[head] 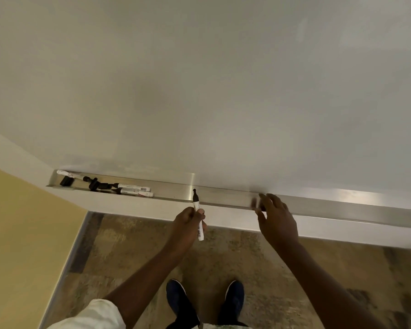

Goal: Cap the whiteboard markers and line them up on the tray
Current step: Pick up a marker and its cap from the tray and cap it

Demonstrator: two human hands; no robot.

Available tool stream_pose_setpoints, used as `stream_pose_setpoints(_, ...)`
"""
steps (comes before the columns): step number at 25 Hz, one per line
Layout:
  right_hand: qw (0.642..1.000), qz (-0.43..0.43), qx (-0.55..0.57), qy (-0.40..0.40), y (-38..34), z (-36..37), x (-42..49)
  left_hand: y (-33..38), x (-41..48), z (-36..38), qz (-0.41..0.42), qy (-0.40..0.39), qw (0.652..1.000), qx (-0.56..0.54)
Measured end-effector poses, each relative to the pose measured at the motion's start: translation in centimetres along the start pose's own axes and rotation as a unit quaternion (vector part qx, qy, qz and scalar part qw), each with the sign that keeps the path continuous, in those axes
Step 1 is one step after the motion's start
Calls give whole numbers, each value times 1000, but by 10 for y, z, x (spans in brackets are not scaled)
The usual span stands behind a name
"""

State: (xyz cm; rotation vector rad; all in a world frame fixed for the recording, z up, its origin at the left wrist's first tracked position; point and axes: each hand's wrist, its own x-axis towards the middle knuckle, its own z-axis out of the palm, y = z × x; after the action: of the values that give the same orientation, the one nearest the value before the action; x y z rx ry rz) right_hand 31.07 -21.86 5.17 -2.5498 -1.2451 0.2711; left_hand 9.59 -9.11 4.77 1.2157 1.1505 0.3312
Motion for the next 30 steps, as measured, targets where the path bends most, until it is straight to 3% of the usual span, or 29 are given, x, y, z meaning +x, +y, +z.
stream_pose_setpoints(3, 997, -28, -59, -36, 19, 6, 0, -4, -4, 2, -12, -29, 999, 12)
stream_pose_setpoints(8, 996, -66, -53, -16, 24, 8, 8, -5, -6, 6, -5, -38, 998, 40)
stream_pose_setpoints(10, 998, -62, 1, -17, 22, 6, 13, -3, -8, 5, 7, -36, 997, 64)
stream_pose_setpoints(12, 988, -7, 153, -23, 11, -1, 16, 3, -11, 4, 33, -26, 994, 102)
stream_pose_setpoints(13, 960, 46, 275, -40, 2, -7, 18, 8, -13, 3, 51, -15, 990, 127)
stream_pose_setpoints(16, 755, 144, 628, -120, -35, -34, 18, 36, -23, -4, 130, 12, 972, 195)
stream_pose_setpoints(17, 717, 139, 670, -132, -45, -43, 18, 46, -28, -8, 165, 14, 963, 211)
stream_pose_setpoints(18, 702, 124, 688, -141, -55, -52, 17, 55, -34, -14, 198, 14, 954, 225)
stream_pose_setpoints(21, 703, 82, 691, -148, -81, -73, 12, 76, -57, -27, 252, 16, 937, 241)
stream_pose_setpoints(30, 729, 59, 670, -123, -127, -91, 4, 104, -98, -42, 281, 49, 929, 237)
